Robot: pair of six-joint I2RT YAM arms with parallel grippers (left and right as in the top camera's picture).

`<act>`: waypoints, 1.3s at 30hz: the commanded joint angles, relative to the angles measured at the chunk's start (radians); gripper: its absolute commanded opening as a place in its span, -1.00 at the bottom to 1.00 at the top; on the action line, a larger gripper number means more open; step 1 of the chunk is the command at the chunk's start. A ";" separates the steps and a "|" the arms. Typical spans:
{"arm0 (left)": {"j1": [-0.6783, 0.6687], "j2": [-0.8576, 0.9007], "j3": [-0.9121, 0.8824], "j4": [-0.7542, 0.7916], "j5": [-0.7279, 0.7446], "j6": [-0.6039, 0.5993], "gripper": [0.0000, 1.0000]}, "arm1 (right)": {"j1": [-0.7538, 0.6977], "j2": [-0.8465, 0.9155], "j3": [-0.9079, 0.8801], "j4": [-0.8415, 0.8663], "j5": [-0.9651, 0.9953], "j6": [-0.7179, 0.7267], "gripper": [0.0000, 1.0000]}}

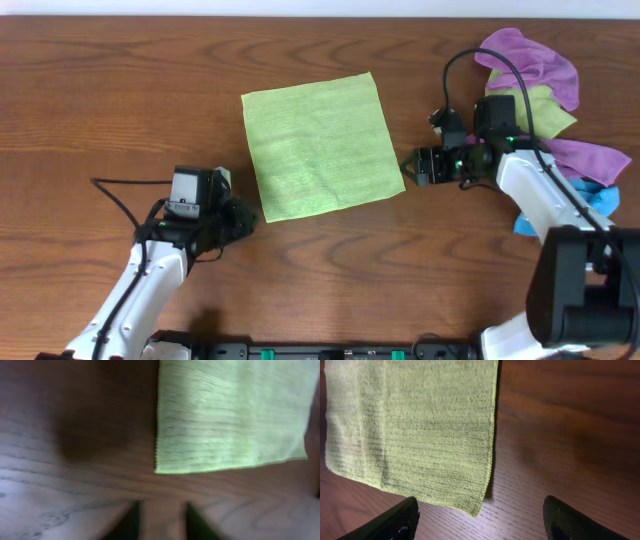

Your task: Fold the cloth

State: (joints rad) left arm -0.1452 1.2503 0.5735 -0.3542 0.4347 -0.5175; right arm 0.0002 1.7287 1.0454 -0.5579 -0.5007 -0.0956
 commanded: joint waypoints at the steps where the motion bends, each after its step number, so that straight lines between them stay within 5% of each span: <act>1: 0.001 0.013 -0.013 0.021 -0.045 -0.034 -0.06 | 0.005 0.028 0.007 0.000 -0.040 -0.014 0.57; 8: 0.001 0.092 -0.029 0.108 -0.014 -0.037 0.18 | 0.012 0.038 0.007 -0.007 -0.056 -0.014 0.53; 17: 0.001 0.267 -0.029 0.264 0.117 -0.049 0.12 | 0.014 0.039 0.005 -0.051 -0.056 -0.015 0.46; 33: 0.000 0.268 -0.068 0.282 0.110 -0.060 0.13 | 0.014 0.148 -0.001 -0.083 -0.132 -0.026 0.35; 39: 0.001 0.268 -0.161 0.418 0.114 -0.136 0.15 | 0.014 0.157 -0.001 -0.065 -0.133 -0.026 0.35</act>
State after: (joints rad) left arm -0.1444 1.4902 0.4847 0.0593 0.5774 -0.6060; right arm 0.0059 1.8721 1.0454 -0.6312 -0.6132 -0.0998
